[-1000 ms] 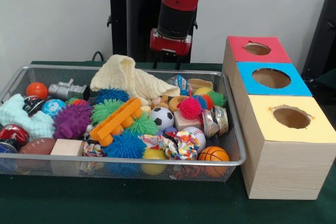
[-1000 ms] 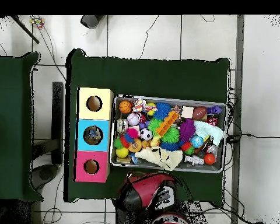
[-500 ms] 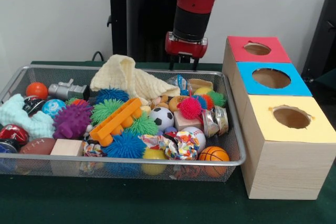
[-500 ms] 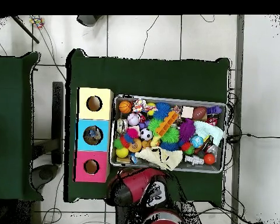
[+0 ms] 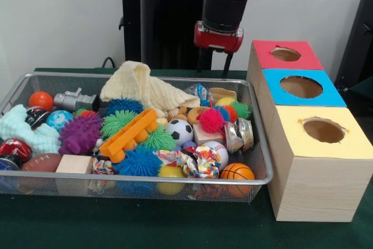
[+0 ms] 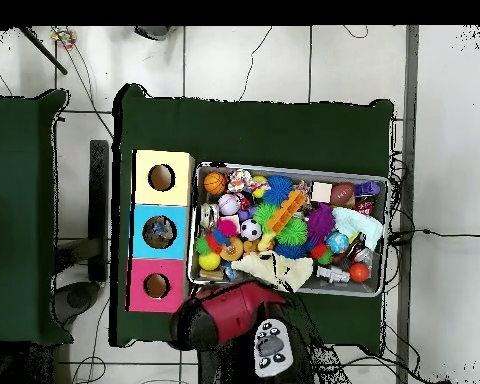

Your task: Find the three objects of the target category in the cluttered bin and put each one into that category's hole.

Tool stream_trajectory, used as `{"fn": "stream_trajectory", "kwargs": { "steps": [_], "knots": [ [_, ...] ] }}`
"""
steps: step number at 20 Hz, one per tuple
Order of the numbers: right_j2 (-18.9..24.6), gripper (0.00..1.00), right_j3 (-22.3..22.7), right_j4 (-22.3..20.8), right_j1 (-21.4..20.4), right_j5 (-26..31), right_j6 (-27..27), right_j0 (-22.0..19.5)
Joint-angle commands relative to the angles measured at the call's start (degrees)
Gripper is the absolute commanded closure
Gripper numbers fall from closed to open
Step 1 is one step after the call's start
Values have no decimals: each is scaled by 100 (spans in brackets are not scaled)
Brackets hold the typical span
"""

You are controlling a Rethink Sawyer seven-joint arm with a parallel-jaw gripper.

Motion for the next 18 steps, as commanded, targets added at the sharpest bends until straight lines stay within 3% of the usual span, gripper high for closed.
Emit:
{"fn": "stream_trajectory", "kwargs": {
  "steps": [1, 8, 14, 18],
  "knots": [
    [910, 0, -111, 372, -901, 414, -162, -402],
    [907, 0, -291, 268, -899, 396, -86, -392],
    [610, 0, -1211, -29, -58, 233, 0, -163],
    [594, 0, -1516, -102, 253, 209, -72, -153]
  ]
}}
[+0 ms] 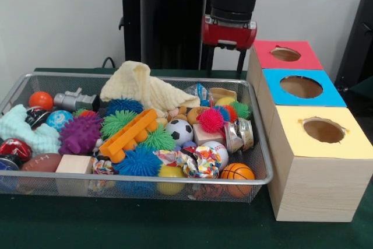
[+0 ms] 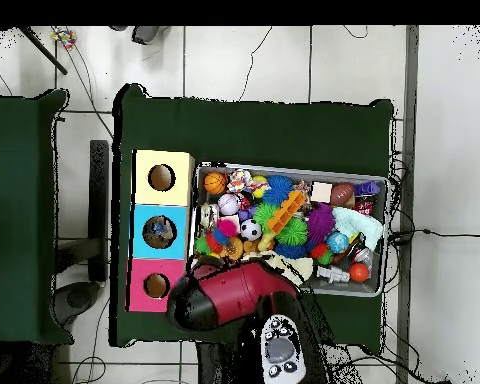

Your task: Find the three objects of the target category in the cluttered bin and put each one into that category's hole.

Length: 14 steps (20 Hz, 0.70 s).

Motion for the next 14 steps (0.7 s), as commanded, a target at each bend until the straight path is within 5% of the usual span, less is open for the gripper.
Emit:
{"fn": "stream_trajectory", "kwargs": {
  "steps": [1, 14],
  "knots": [
    [256, 0, -1145, -227, 827, 138, -93, 28],
    [378, 0, -1179, -596, 1164, -295, -319, -300]
  ]
}}
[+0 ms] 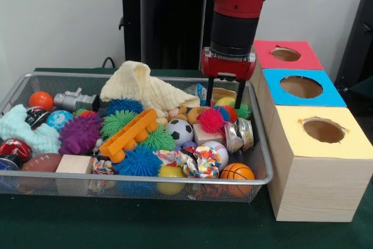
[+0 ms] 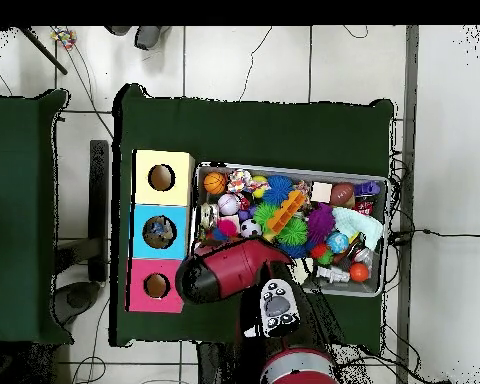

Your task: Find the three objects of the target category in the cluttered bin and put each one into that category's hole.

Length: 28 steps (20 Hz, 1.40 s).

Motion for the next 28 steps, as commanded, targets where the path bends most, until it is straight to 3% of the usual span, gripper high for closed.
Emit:
{"fn": "stream_trajectory", "kwargs": {
  "steps": [1, 11, 21, 25, 28],
  "knots": [
    [347, 0, -367, -491, 310, -365, -302, -322],
    [-348, 0, 122, -1054, 537, -1422, 240, -383],
    [-1556, 0, 712, -899, 1030, -2711, 592, -40],
    [-1809, 0, 1176, -985, 1083, -3243, 470, 15],
    [-2163, 0, 1491, -936, 1323, -3869, 377, 281]
  ]
}}
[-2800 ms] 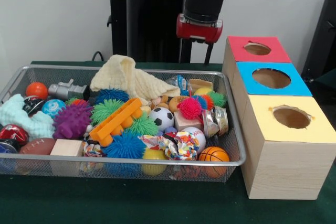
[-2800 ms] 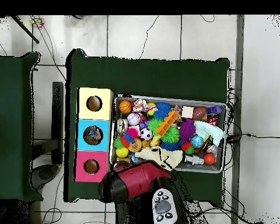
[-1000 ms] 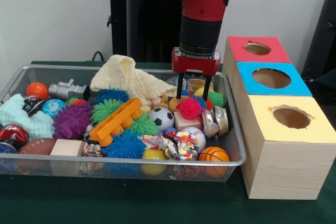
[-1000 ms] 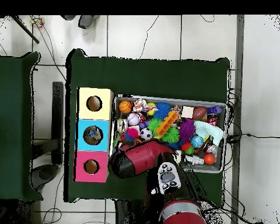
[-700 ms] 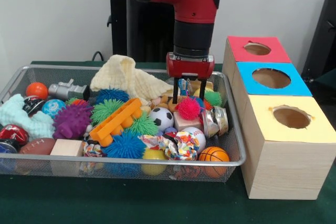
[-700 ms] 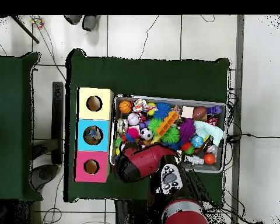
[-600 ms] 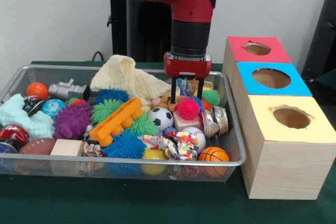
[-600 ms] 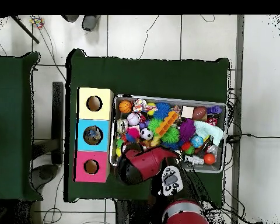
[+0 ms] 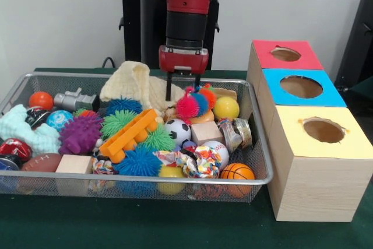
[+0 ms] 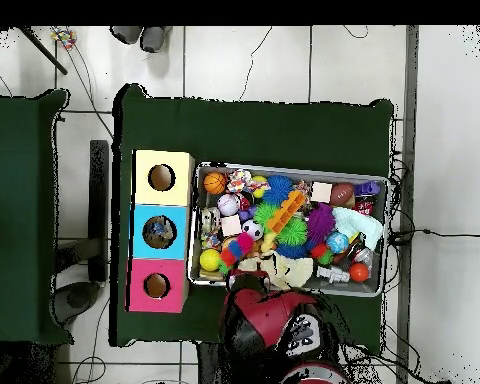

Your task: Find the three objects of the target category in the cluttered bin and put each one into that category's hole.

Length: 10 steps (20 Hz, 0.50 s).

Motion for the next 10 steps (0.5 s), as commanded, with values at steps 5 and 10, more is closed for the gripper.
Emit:
{"fn": "stream_trajectory", "kwargs": {
  "steps": [5, 10],
  "knots": [
    [-1197, 0, 1013, 177, 1216, -1869, 245, 703],
    [-1546, 0, 1114, 733, 1863, -2768, 202, 1041]
  ]
}}
